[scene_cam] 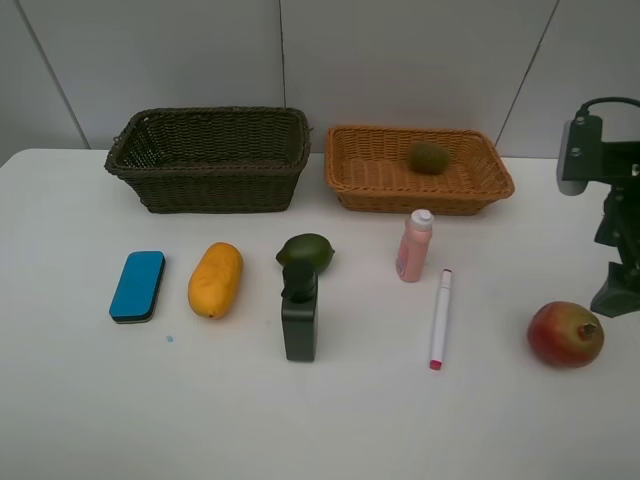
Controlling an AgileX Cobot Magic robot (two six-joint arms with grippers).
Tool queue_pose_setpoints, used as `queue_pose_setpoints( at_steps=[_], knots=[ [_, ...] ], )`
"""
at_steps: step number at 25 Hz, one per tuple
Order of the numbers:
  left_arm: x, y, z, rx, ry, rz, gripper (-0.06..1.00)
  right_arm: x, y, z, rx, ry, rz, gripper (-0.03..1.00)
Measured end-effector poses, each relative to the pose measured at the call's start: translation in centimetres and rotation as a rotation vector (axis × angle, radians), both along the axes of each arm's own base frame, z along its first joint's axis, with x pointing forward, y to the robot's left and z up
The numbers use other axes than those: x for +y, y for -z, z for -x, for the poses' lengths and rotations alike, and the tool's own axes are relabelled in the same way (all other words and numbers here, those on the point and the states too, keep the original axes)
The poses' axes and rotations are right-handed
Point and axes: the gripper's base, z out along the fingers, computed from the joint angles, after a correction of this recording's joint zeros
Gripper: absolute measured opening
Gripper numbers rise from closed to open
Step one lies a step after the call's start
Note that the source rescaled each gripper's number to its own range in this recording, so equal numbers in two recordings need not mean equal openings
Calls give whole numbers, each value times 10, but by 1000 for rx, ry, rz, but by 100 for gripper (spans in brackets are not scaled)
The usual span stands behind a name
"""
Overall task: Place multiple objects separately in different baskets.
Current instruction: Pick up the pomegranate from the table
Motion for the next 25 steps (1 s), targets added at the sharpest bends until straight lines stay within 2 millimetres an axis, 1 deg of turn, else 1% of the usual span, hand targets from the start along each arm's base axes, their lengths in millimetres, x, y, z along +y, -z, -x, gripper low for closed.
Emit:
queue_pose_setpoints(
  at_steps=[4,9,12,18,23,25],
  knots=[
    [0,0,0,0,0,0,100,0,11,3,-17,-9,-7,100],
    [0,0,0,0,0,0,100,0,29,12,-3,-21,-11,100],
    [0,0,0,0,0,0,100,0,34,15,-4,-24,-13,100],
    [0,0,0,0,0,0,100,1,41,15,-39,-34,-23,100],
    [0,0,0,0,0,0,100,-5,52,12,-10,5,-33,100],
    [0,0,0,0,0,0,100,-5,53,10,-19,8,-38,100]
  ],
)
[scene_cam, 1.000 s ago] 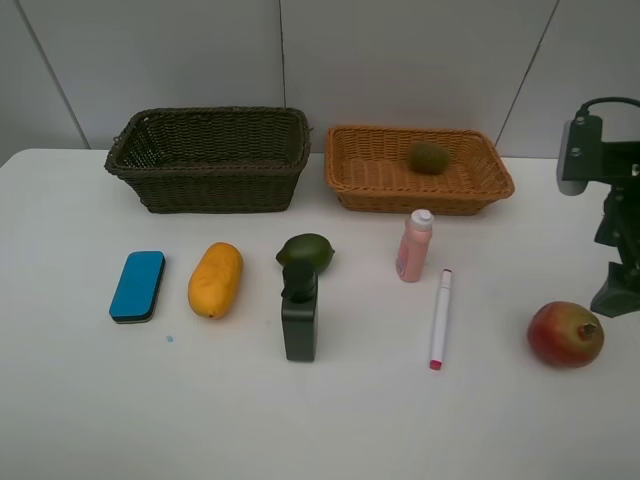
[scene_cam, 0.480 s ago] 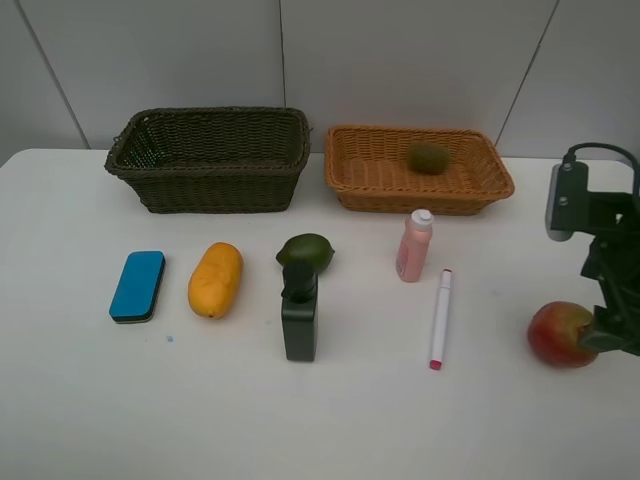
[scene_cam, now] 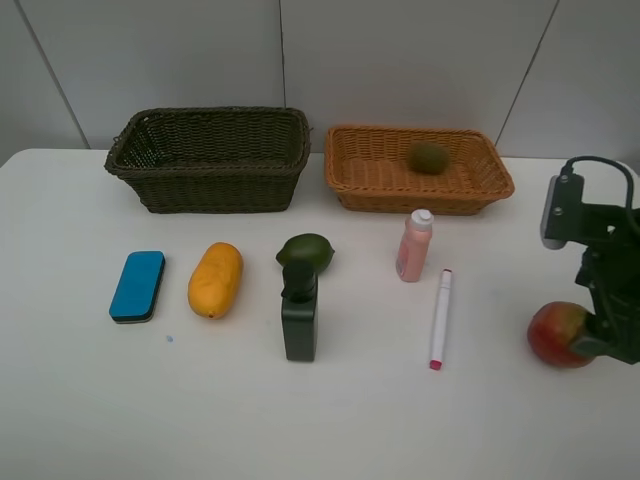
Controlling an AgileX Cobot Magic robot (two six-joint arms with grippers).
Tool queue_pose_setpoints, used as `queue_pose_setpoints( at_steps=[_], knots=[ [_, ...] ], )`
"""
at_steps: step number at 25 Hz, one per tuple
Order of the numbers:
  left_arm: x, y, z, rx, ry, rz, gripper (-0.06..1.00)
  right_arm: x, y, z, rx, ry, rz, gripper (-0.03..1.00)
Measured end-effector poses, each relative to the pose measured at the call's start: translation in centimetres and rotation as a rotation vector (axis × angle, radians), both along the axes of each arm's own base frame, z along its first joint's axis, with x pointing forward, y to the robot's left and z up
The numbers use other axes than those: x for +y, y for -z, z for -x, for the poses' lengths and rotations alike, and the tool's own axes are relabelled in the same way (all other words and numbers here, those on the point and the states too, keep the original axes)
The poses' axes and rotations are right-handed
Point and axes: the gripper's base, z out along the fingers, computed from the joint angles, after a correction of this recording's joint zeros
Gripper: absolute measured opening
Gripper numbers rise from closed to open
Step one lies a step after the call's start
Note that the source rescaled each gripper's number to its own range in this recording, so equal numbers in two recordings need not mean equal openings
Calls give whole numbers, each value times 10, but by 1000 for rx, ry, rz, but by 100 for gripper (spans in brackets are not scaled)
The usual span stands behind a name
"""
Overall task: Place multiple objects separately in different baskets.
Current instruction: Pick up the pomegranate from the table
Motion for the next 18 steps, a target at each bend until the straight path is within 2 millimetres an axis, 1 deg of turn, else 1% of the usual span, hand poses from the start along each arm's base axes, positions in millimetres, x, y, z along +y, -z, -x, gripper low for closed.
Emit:
queue_pose_setpoints(
  at_steps=[8,13,18],
  knots=[
    [0,0,0,0,0,0,100,1,2,1,-7,8,-14,100],
    [0,0,0,0,0,0,100,1,8,5,-5,8,-19,100],
    [0,0,0,0,0,0,100,-1,22,2,47,47,-37,100]
  ],
)
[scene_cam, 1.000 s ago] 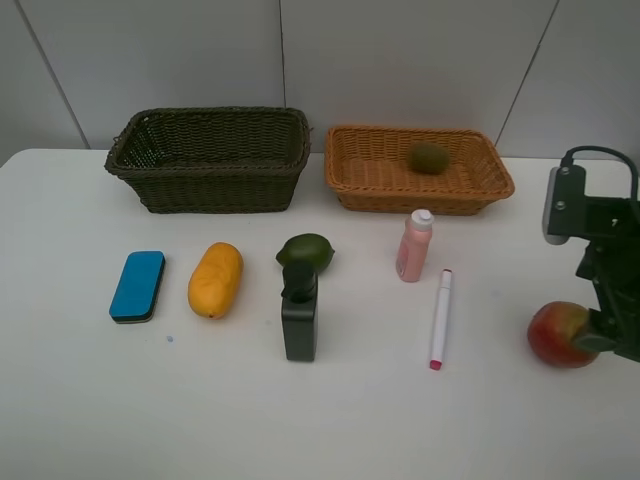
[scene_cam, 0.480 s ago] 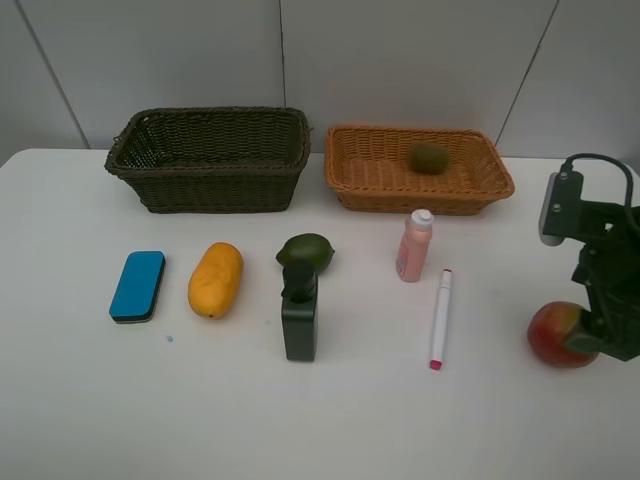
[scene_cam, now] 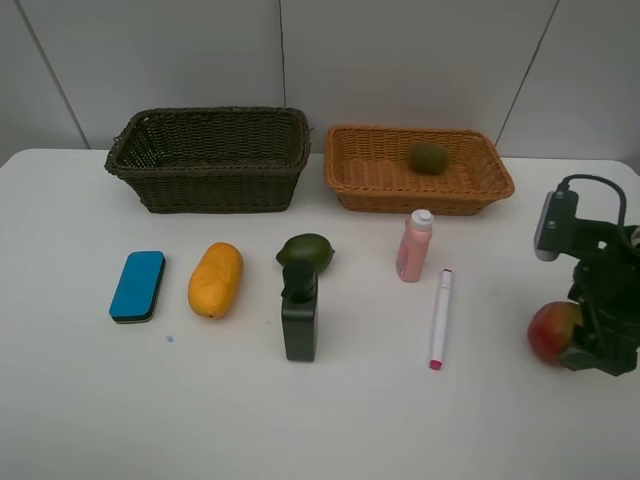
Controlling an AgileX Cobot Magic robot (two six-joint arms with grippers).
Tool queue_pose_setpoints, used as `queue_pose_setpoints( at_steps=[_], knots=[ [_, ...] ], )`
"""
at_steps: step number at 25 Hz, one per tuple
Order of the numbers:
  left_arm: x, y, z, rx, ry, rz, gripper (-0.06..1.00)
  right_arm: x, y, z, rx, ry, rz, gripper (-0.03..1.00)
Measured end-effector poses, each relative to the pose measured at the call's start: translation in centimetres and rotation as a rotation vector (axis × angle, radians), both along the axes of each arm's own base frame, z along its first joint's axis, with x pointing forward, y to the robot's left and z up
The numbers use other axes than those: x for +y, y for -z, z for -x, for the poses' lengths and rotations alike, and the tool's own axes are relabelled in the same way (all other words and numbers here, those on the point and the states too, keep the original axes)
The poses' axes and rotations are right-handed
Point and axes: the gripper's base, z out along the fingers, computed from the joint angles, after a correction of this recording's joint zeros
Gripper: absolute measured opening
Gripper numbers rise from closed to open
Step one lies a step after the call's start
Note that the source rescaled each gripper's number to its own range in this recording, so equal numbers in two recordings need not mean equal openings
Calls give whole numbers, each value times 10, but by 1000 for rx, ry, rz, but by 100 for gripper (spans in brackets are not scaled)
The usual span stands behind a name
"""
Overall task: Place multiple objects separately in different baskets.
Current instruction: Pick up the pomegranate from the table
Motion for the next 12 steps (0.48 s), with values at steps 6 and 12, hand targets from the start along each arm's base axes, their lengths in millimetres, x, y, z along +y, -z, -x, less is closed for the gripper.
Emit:
queue_pose_setpoints(
  at_steps=[6,12],
  knots=[
    [0,0,0,0,0,0,100,0,13,-4,33,5,-2,100],
    [0,0,0,0,0,0,100,0,19,-6,42,4,-3,100]
  ],
)
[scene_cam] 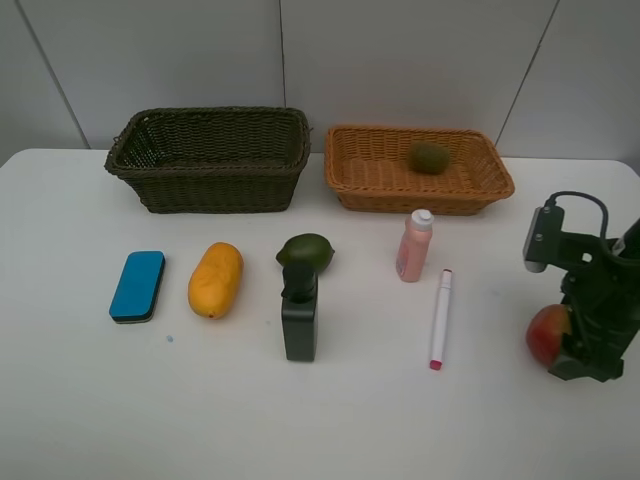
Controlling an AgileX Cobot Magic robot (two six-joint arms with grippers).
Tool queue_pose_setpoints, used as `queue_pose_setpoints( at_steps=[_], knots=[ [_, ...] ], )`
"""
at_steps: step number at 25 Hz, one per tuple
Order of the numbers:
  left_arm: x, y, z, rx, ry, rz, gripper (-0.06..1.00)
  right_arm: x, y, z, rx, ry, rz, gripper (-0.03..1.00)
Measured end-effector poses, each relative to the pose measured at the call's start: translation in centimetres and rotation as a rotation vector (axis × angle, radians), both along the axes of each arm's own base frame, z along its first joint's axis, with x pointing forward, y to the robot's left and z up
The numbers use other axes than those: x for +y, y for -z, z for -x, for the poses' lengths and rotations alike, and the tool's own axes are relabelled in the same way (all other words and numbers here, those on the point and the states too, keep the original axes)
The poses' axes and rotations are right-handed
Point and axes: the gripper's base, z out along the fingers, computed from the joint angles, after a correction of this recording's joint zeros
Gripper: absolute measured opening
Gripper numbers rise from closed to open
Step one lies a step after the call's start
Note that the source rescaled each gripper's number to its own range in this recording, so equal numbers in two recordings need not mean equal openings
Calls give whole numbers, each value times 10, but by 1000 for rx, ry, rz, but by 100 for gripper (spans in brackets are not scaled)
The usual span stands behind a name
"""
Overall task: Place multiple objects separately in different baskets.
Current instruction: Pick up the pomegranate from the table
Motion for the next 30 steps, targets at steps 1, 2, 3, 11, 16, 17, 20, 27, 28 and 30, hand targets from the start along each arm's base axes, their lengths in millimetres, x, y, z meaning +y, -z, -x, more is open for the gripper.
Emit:
queue_pose_setpoints(
  at_steps=[1,2,3,11,16,17,20,27,28,30],
  knots=[
    [0,0,0,0,0,0,100,0,0,-1,-8,-4,2,98],
    [0,0,0,0,0,0,100,0,0,-1,-15,-6,3,96],
    [0,0,0,0,0,0,100,0,1,-1,-18,-9,5,90],
    [0,0,0,0,0,0,100,-1,0,-2,-30,-15,7,85],
    [0,0,0,0,0,-1,100,0,0,-3,-38,-15,6,85],
    [0,0,0,0,0,-1,100,0,0,-3,-38,-15,6,85],
    [0,0,0,0,0,-1,100,0,0,-3,-39,-15,6,85],
    [0,0,0,0,0,-1,100,-1,0,-4,-48,-25,13,85],
    [0,0,0,0,0,-1,100,-1,0,-4,-52,-27,14,85],
    [0,0,0,0,0,-1,100,-1,0,-5,-55,-28,14,85]
  ],
)
